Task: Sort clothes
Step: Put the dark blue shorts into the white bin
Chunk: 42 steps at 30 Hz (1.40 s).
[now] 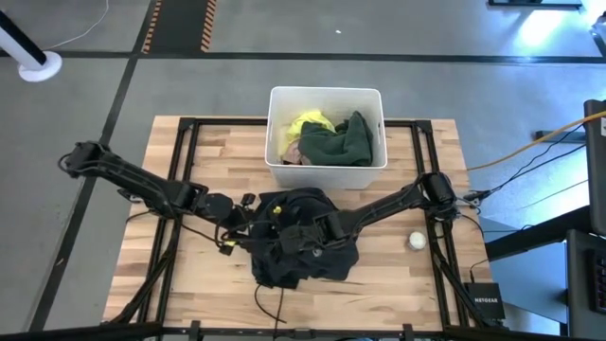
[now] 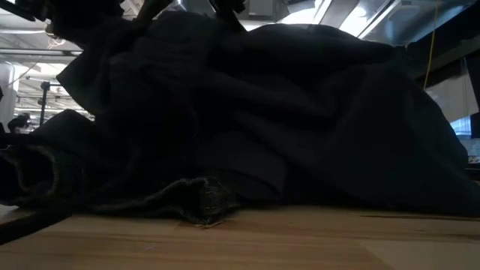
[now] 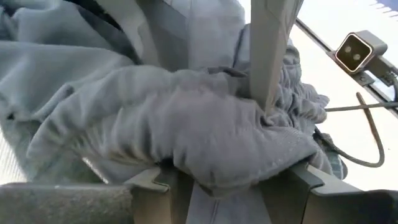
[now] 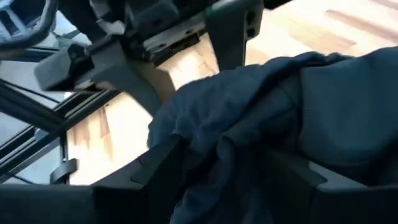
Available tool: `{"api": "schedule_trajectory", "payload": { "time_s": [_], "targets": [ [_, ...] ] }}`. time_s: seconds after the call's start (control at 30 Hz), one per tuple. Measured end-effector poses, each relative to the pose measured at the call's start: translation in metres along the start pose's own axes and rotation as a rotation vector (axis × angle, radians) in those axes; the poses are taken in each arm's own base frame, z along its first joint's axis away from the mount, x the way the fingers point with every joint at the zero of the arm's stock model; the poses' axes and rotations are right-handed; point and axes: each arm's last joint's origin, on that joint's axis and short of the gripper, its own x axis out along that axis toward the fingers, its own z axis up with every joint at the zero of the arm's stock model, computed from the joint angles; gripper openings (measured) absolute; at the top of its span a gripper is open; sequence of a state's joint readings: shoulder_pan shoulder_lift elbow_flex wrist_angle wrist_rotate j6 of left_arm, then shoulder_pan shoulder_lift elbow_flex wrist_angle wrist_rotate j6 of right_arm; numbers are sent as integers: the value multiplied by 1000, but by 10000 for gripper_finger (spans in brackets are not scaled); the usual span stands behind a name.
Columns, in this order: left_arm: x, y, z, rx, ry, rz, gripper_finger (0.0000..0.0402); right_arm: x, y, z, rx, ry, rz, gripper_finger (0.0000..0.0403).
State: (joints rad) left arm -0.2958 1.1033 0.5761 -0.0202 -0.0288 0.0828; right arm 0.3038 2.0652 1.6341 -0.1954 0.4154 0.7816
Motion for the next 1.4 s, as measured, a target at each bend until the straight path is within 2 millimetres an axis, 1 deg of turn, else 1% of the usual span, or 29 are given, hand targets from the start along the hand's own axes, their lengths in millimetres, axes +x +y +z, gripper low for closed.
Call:
{"api": "schedule_trajectory", "payload": {
  "time_s": [0.27, 0.33, 0.43, 0.57, 0.67, 0.83, 0.9, 0.97, 1.2, 1.27, 1.3, 1.33, 1.4],
  "targets": [
    [17, -1, 2, 52, -45, 2, 153, 9, -4, -6, -49, -52, -75, 210],
    [19, 0, 4, 69, -43, 2, 153, 12, -5, -9, -68, -46, -81, 200],
    [18, 0, 7, 105, -31, 2, 153, 14, -5, -10, -82, -44, -86, 160],
    [16, 1, 10, 133, -27, 4, 153, 13, -6, -10, -144, -40, -104, 81],
    [15, 2, 14, 160, -14, 7, 153, 9, -4, -10, -183, -47, -108, 78],
    [10, 5, 27, 204, -6, 66, 153, -14, 7, -3, -224, -92, -130, 78],
    [8, 6, 34, 210, -32, 76, 153, -24, 8, 3, -240, -118, -151, 78],
    [6, 7, 41, 214, -55, 87, 153, -37, 13, 7, -251, -128, -135, 78],
    [0, 12, 62, 259, -136, 122, 153, -70, 19, 23, -264, -169, -126, 70],
    [-2, 16, 66, 271, -135, 138, 153, -80, 20, 28, -263, -187, -128, 56],
    [-2, 17, 66, 276, -122, 144, 153, -86, 21, 31, -260, -200, -132, 34],
    [-3, 19, 68, 276, -130, 150, 153, -93, 21, 35, -253, -214, -132, 24],
    [-4, 22, 71, 271, -145, 163, 153, -105, 23, 37, -261, -230, -143, 16]
  ]
}}
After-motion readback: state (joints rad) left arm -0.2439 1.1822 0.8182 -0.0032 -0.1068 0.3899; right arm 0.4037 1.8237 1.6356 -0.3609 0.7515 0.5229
